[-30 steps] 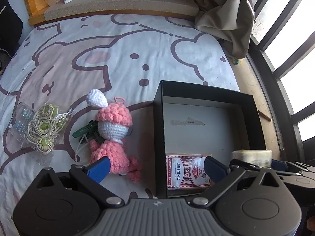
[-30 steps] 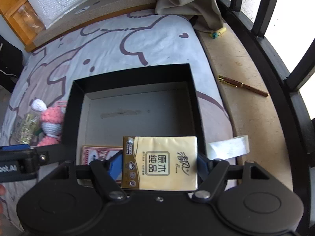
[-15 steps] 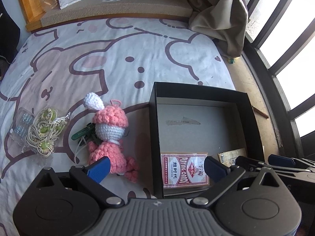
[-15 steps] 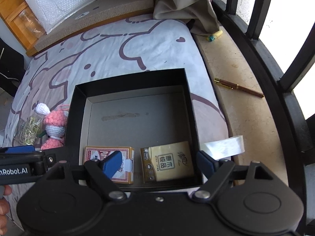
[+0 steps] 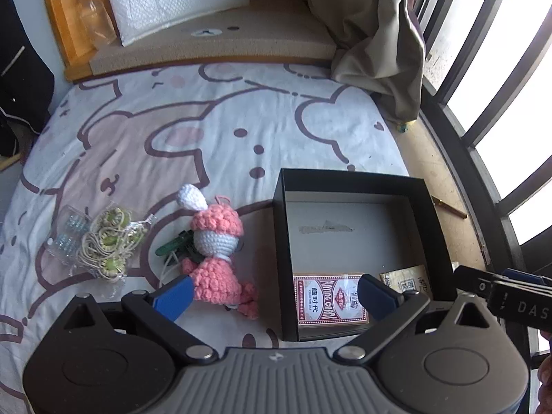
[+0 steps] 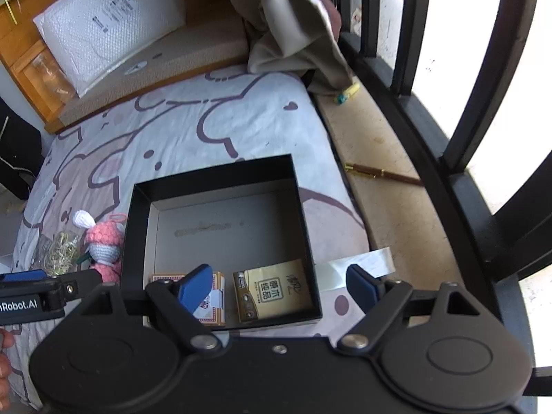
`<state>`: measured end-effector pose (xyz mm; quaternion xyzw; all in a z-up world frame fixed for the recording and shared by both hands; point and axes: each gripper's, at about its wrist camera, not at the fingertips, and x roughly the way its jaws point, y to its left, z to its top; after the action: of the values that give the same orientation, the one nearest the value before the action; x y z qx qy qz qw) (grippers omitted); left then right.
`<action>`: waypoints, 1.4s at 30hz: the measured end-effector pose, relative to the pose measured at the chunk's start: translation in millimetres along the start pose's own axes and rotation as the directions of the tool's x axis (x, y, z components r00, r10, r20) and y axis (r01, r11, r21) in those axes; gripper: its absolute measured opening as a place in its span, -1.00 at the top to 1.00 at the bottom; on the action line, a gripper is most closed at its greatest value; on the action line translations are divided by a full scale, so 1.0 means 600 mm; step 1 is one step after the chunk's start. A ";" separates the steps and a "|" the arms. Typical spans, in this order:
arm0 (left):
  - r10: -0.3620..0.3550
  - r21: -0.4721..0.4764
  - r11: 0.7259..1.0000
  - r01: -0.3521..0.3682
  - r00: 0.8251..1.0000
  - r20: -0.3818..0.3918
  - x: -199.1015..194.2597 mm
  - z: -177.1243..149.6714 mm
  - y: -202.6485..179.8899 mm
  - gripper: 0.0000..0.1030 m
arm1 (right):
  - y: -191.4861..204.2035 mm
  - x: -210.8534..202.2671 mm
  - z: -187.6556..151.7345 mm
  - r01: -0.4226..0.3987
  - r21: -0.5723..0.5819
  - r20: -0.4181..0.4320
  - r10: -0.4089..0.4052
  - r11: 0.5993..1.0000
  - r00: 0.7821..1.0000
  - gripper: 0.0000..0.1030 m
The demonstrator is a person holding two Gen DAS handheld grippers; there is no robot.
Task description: Organize objects
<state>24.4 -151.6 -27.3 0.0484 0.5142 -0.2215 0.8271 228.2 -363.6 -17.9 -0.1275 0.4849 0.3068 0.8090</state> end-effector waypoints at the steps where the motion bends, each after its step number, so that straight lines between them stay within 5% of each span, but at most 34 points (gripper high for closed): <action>1: 0.002 0.002 1.000 -0.002 1.000 0.006 -0.005 -0.001 0.000 -0.94 | 0.000 -0.005 0.000 0.003 0.000 0.008 -0.003 1.000 1.000 -0.68; 19: 0.065 -0.003 0.998 -0.065 0.991 0.120 -0.069 -0.021 -0.015 -0.95 | -0.016 -0.093 -0.022 0.046 -0.017 0.146 -0.043 0.999 0.988 -1.00; 42: 0.097 -0.016 0.995 -0.096 0.974 0.204 -0.118 -0.042 -0.028 -1.00 | -0.023 -0.150 -0.050 0.081 -0.016 0.226 -0.075 0.997 0.971 -1.00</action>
<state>-30.1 -136.4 25.1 0.0479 0.4243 -0.1833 0.8855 184.9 -422.8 43.7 -0.1209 0.3808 0.2934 0.8685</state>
